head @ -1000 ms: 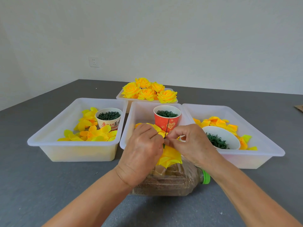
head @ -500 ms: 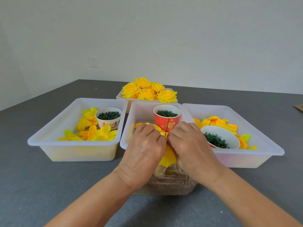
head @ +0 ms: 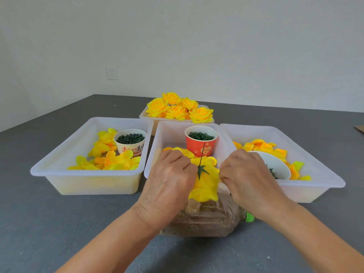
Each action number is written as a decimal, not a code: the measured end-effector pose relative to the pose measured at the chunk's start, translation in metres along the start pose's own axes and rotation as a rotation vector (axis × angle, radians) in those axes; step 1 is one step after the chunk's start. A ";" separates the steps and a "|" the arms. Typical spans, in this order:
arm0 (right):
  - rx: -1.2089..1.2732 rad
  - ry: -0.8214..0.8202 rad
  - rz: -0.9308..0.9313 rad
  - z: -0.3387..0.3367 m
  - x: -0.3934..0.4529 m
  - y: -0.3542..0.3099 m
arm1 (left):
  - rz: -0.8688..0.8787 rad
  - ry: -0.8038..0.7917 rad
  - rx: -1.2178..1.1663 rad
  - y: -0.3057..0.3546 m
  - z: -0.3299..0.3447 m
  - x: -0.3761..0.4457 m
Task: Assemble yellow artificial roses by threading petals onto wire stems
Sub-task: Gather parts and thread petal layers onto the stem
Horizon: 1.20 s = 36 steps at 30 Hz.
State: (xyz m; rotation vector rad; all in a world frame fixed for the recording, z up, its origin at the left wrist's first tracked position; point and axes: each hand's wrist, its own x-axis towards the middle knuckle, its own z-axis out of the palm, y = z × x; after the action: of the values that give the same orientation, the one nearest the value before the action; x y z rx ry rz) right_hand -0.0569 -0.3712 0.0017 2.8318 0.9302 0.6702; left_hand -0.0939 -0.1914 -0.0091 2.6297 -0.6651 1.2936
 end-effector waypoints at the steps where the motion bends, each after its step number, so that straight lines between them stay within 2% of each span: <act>1: 0.075 0.032 0.059 -0.001 0.001 0.005 | -0.045 -0.024 -0.035 -0.002 0.000 -0.001; 3: 0.421 0.172 0.187 -0.006 0.003 0.005 | -0.171 -0.082 -0.147 -0.003 -0.003 -0.002; 5: 0.799 0.269 0.261 -0.008 0.006 -0.002 | -0.362 -0.045 -0.334 -0.003 -0.008 -0.003; 7: 1.021 0.231 0.268 -0.009 0.011 -0.010 | -0.578 0.004 -0.536 -0.006 -0.011 0.000; 9: 1.118 0.192 0.268 -0.007 0.015 -0.019 | -0.684 -0.018 -0.639 -0.009 -0.011 0.004; 12: 1.159 0.187 0.286 -0.002 0.019 -0.024 | -0.685 -0.116 -0.707 -0.008 -0.009 0.010; 17: 1.190 0.153 0.301 0.001 0.019 -0.023 | -0.646 -0.150 -0.714 -0.007 -0.006 0.007; 23: 1.142 0.163 0.333 0.009 0.021 -0.026 | -0.455 -0.189 -0.432 -0.002 -0.004 0.010; 30: 1.191 0.117 0.362 0.014 0.018 -0.029 | -0.320 -0.332 -0.341 -0.006 -0.009 0.014; 33: 1.240 0.032 0.368 0.007 0.016 -0.025 | -0.365 -0.406 -0.377 -0.010 -0.014 0.017; 36: 1.273 0.035 0.429 0.001 0.013 -0.015 | -0.501 -0.362 -0.468 -0.014 -0.020 0.015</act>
State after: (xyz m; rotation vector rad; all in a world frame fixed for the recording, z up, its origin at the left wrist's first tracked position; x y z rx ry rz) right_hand -0.0550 -0.3515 0.0028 4.2227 0.9622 0.0827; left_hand -0.0942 -0.1776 0.0164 2.4144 -0.2647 0.4615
